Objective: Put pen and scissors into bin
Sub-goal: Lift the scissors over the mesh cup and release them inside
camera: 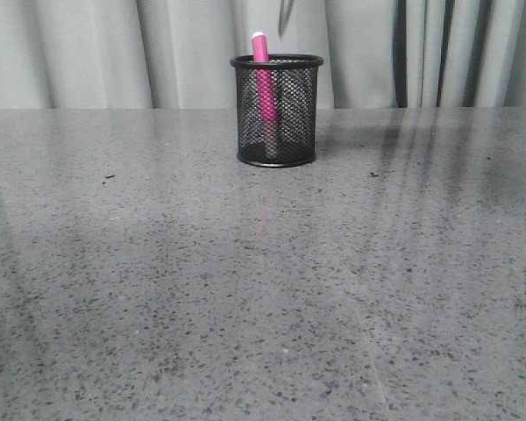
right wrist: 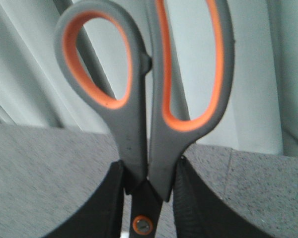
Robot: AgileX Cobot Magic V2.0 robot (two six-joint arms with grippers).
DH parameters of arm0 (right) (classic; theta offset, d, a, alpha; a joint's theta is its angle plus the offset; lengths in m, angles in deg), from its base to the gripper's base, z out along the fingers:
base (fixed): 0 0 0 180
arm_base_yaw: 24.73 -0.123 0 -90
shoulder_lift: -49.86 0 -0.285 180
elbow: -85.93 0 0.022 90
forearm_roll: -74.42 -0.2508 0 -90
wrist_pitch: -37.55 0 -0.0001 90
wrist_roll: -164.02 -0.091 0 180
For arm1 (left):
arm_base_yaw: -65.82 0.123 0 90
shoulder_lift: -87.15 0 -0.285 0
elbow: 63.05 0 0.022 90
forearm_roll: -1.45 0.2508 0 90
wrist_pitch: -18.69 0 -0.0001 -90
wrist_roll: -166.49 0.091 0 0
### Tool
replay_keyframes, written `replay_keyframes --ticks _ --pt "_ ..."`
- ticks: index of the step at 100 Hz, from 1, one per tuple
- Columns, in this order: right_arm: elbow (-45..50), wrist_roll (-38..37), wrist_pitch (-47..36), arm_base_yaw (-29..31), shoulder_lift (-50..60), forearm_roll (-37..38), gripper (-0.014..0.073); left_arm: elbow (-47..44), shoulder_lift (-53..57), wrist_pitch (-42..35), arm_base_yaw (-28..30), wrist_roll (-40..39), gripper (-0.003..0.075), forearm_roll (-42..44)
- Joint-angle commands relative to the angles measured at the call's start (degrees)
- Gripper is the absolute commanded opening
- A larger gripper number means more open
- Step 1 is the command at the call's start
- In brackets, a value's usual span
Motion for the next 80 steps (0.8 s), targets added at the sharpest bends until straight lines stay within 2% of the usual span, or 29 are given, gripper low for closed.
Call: replay_keyframes --ticks 1,9,33,40,57,64,74,80 --pt "-1.19 0.65 -5.55 -0.03 0.73 4.71 -0.0070 1.45 0.83 -3.17 0.10 -0.02 0.0158 0.07" --pt "-0.07 0.65 -5.81 -0.03 -0.81 7.61 -0.0070 1.32 1.28 -3.09 0.10 -0.02 0.0158 0.65" --pt "4.31 0.65 -8.82 -0.03 -1.72 9.14 -0.0044 1.28 1.71 -3.09 0.10 -0.02 0.0158 1.88" --pt "4.67 0.65 -9.08 -0.03 -1.61 9.14 0.0038 1.28 1.71 -3.19 0.10 -0.02 0.0158 2.65" --pt "4.67 0.43 -10.65 -0.03 -0.44 9.14 0.0400 1.28 1.87 -3.19 0.10 -0.02 0.0158 4.49" --pt "4.67 0.20 -10.32 -0.03 1.00 8.73 0.0495 1.13 2.59 -3.31 0.10 -0.13 0.0157 5.65" --pt "4.67 0.20 -8.19 -0.03 4.70 6.56 0.0500 -0.23 4.98 -4.24 0.32 -1.95 0.0125 9.25" --pt "4.67 0.20 -4.72 -0.03 8.52 5.76 0.0444 -1.96 7.21 -4.51 1.18 -5.05 0.0081 13.67"
